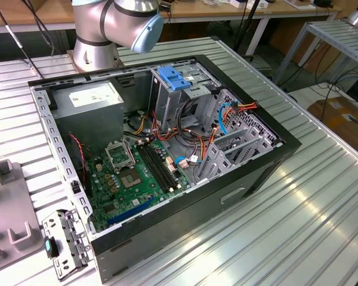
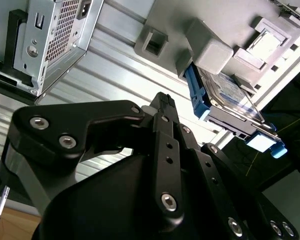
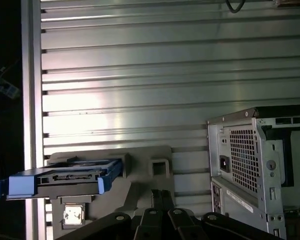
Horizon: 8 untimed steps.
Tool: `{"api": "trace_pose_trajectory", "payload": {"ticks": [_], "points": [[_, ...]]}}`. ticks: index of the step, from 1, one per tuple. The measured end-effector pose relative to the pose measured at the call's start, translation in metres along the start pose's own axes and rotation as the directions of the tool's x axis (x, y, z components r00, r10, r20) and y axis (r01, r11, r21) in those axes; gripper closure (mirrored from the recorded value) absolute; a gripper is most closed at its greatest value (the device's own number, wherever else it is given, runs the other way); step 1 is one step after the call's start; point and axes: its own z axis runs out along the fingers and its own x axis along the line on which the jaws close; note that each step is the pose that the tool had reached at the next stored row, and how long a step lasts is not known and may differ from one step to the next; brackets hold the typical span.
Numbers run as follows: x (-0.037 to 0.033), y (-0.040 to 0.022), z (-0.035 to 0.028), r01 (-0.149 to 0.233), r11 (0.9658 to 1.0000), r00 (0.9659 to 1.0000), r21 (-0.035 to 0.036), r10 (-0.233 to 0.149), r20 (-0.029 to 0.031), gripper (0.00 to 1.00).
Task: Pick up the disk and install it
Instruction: 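Reach for the disk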
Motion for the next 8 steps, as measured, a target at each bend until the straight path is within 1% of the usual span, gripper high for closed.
{"api": "trace_pose_trajectory", "payload": {"ticks": [4, 7, 8], "points": [[0.0021, -0.0001, -0.0001, 0.033, 0.9995, 0.9995, 0.0002, -0.033, -0.0021, 0.89], [0.0113, -0.0005, 0.0, 0.041, 0.9992, 0.9992, 0.0001, -0.041, -0.0025, 0.89], [0.0162, -0.0008, 0.0, 0.042, 0.9991, 0.9991, 0.0001, -0.042, -0.0026, 0.89]]}}
